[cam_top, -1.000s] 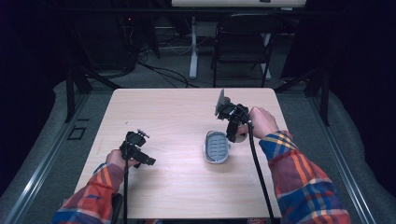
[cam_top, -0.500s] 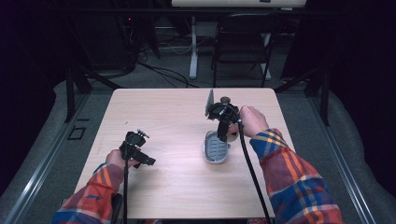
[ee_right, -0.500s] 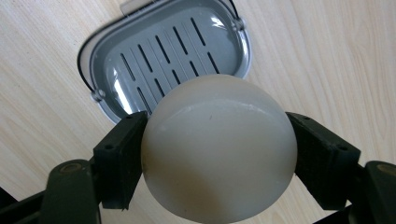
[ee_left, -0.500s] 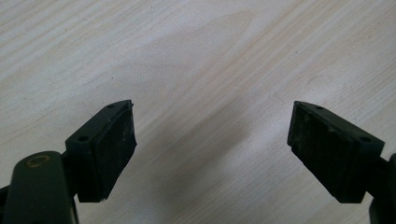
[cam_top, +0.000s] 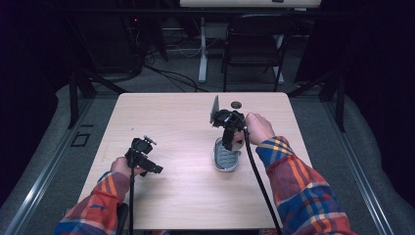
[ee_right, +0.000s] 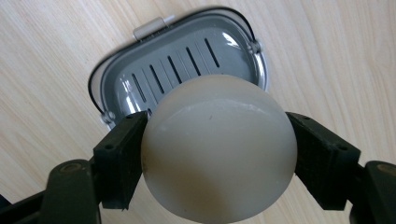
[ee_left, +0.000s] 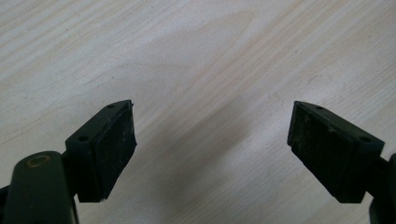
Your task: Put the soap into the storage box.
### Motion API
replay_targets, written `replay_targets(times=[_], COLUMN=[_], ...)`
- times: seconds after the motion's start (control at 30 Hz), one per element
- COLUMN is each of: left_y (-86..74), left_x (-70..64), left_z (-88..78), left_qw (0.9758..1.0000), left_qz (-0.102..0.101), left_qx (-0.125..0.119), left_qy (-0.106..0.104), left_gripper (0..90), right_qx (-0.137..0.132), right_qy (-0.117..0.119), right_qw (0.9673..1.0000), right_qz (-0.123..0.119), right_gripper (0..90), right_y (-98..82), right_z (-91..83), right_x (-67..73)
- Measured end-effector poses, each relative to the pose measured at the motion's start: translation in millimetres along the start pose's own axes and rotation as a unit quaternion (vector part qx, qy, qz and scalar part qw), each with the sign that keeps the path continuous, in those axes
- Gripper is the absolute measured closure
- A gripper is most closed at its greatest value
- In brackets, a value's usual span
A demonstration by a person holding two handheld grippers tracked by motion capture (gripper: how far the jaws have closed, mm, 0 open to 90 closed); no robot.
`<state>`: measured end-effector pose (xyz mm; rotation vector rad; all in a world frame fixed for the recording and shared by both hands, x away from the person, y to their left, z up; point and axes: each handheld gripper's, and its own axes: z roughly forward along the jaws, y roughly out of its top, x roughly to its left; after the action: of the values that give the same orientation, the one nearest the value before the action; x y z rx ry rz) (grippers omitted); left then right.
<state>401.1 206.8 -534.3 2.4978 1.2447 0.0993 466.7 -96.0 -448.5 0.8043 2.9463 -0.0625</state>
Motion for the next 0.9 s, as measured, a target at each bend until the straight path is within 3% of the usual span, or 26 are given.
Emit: replay_targets(times=[0.9], left_y=[0.1], left_x=[0.1], left_z=[0.9], left_qw=[1.0], left_qz=[0.001], left_qx=[0.002], left_qy=[0.0], left_gripper=[15.2], right_qx=[0.009], right_qy=[0.023], right_qw=[0.9995], right_qz=[-0.018], right_gripper=[24.6], right_y=[10.4], right_z=[41.0], right_x=[10.6])
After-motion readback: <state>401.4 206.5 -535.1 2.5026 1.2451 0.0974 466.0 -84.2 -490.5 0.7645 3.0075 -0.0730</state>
